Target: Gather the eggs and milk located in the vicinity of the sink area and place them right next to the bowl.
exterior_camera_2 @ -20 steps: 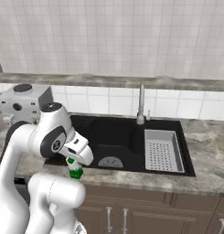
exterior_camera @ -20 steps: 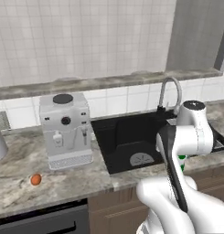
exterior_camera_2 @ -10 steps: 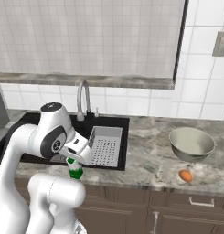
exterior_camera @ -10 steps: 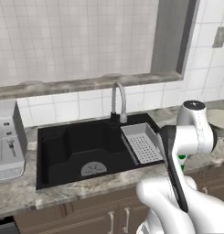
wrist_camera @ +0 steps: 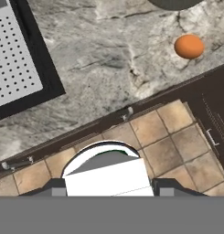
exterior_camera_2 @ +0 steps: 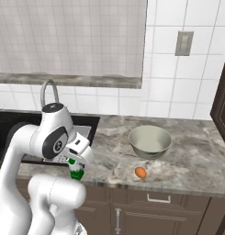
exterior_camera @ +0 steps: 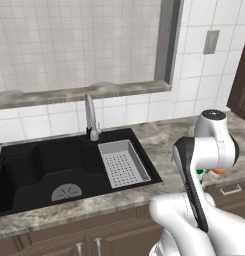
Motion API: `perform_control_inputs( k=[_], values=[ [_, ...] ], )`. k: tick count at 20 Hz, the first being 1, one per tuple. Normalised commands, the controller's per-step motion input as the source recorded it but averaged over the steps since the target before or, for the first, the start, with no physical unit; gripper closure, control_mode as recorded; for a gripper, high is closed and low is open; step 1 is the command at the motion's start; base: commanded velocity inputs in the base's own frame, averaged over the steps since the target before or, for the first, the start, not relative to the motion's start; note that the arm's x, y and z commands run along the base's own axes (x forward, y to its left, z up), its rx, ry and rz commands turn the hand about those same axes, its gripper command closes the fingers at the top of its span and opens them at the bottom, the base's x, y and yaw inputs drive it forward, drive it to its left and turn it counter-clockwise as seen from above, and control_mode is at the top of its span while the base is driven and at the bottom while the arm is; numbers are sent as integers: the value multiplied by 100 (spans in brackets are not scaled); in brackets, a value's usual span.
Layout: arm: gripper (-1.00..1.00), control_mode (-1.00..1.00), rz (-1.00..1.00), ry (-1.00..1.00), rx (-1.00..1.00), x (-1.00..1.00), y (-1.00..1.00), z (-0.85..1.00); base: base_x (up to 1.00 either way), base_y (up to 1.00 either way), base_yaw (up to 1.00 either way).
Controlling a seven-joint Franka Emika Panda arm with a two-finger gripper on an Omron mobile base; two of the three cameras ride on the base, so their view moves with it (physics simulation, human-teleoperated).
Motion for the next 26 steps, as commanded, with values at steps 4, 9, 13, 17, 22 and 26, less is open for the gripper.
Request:
perform_control_inputs(
  k=[4, 9, 13, 17, 22, 26],
  values=[
    [100, 100, 0, 0, 0, 0, 0, 0, 20, -32, 0],
    [100, 100, 0, 0, 0, 0, 0, 0, 9, -8, 0],
    [100, -100, 0, 0, 0, 1, -10, 0, 1, -6, 0],
    [100, -100, 0, 0, 0, 7, -23, 0, 0, 0, 0],
    [100, -100, 0, 0, 4, 30, -10, 0, 0, 0, 0],
    [100, -100, -12, 0, 6, 58, 0, 0, 0, 0, 0]
  ],
)
